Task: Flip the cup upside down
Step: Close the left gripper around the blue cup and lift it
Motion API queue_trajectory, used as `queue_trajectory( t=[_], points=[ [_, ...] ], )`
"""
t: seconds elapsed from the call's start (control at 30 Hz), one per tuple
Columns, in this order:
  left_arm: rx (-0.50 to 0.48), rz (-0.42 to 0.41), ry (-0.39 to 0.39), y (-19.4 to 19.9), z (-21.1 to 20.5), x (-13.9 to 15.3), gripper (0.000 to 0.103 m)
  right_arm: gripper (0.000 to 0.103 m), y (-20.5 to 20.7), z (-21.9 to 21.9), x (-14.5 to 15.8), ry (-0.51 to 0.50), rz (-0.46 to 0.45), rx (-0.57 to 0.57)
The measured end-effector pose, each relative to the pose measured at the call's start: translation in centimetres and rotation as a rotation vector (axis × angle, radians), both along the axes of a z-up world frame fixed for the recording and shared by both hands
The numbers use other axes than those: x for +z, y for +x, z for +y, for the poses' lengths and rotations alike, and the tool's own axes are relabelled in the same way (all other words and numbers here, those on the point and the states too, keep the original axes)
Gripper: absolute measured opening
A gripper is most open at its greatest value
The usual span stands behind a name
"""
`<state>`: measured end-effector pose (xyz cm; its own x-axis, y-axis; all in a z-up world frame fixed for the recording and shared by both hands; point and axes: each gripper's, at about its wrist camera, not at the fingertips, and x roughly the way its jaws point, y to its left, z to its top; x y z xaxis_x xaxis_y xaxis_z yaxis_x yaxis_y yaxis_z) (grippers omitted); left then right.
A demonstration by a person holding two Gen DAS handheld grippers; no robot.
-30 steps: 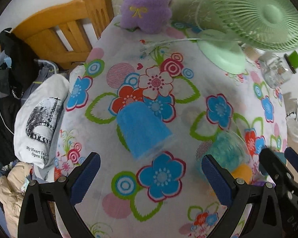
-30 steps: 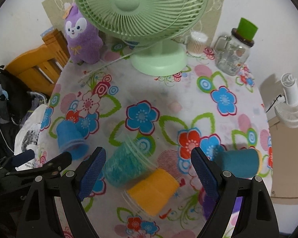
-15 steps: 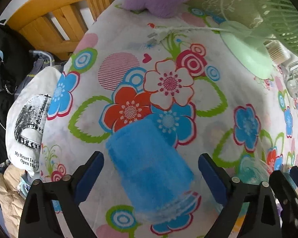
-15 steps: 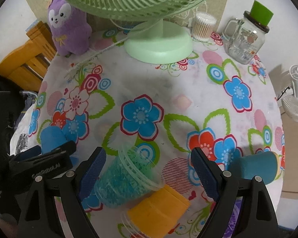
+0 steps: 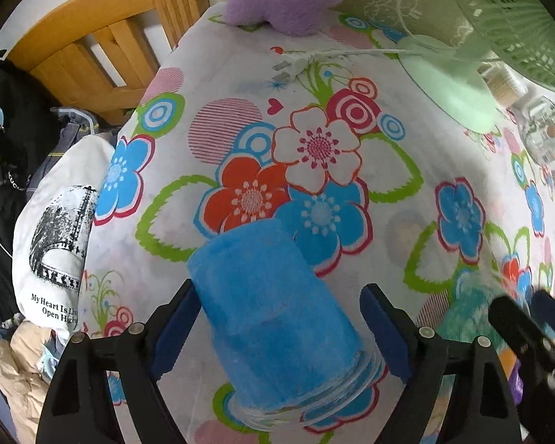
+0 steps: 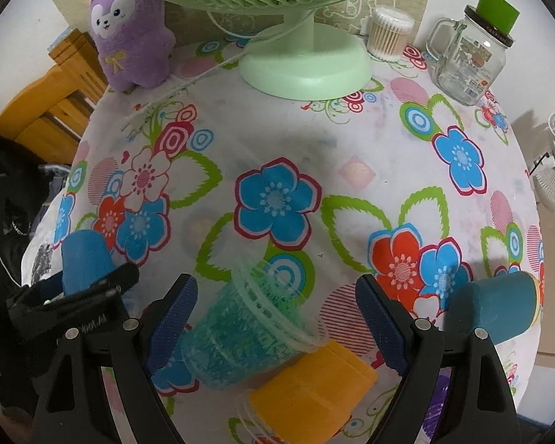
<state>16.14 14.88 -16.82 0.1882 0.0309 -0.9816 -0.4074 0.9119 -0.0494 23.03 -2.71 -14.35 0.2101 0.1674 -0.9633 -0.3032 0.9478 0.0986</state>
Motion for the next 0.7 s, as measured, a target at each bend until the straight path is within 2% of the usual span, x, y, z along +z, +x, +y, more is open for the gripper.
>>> queue_trajectory(
  t=[0.03,0.47,0.7],
  points=[
    [-0.009,0.007,-0.008,-0.4,-0.1,0.1,0.077,0.089,-0.1,0.1,0.1,0.001,-0.001,0.001],
    [-0.098,0.029,-0.038,-4.3,-2.5,-0.2,0.077,0.089,-3.2,0.4,0.7,0.007,-0.005,0.017],
    [-0.161,-0.002,-0.024,-6.0,-3.7,0.6,0.077,0.089,-4.9,0.1,0.7,0.002,0.001,0.022]
  ],
)
